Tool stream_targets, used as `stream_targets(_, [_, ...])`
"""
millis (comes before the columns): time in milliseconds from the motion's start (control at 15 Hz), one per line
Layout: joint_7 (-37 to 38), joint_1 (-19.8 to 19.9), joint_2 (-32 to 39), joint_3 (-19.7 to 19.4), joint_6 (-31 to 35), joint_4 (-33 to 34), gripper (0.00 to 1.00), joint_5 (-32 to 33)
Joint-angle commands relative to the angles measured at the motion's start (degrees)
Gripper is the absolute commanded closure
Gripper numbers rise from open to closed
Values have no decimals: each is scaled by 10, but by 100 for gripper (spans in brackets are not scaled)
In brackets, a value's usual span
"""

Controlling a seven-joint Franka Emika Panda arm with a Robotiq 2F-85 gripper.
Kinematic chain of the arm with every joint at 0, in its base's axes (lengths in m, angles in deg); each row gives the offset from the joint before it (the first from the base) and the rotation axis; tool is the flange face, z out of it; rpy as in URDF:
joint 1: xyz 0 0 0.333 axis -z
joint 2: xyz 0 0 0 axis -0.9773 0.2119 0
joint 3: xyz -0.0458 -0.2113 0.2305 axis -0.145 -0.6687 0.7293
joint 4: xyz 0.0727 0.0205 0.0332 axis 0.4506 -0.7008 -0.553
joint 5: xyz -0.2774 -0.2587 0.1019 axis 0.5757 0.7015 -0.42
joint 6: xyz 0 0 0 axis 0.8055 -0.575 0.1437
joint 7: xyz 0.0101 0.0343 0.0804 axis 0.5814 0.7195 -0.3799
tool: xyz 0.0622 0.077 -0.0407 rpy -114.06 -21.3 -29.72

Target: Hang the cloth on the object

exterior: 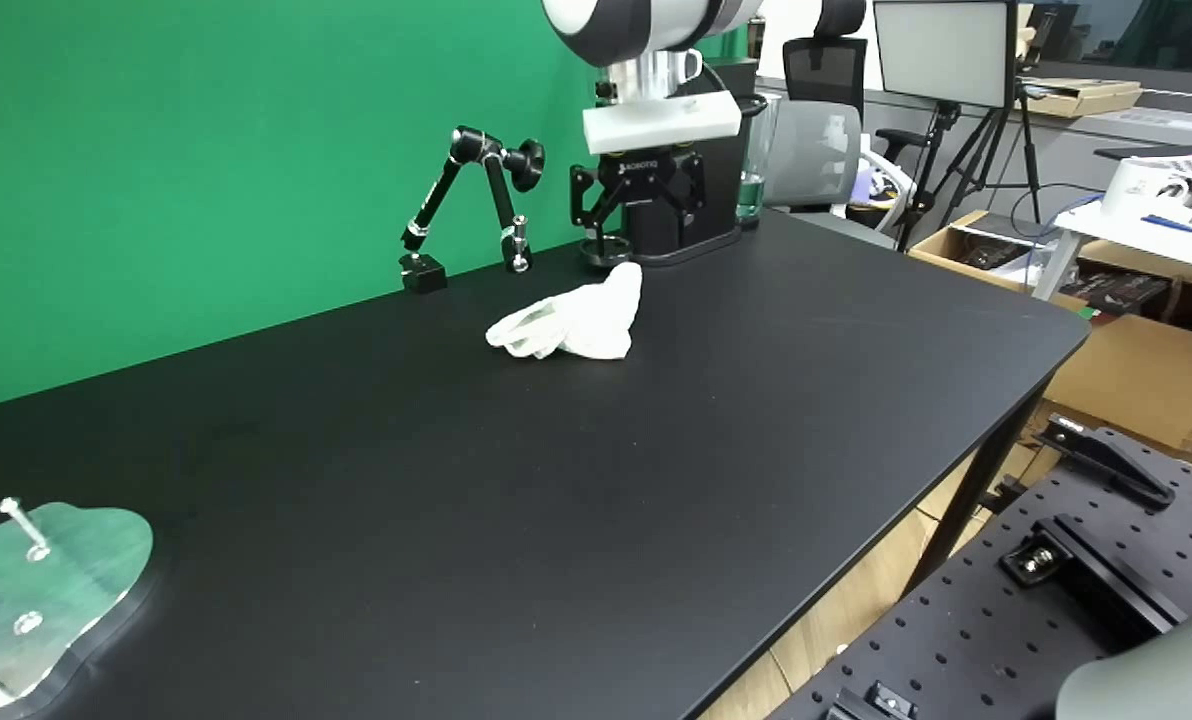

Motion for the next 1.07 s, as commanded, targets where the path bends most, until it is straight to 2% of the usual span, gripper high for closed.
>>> stream_targets(0, [-16, 5, 49, -10, 14, 35, 0, -29])
stream_targets(400, [-2, -2, 114, -24, 74, 68, 0, -71])
stream_targets(733, [6, -10, 154, -40, 83, 98, 0, -89])
stream_targets(800, [7, -10, 159, -43, 83, 103, 25, -92])
stream_targets(867, [7, -11, 163, -46, 82, 106, 27, -94])
stream_targets(1000, [7, -11, 168, -49, 82, 113, 40, -101])
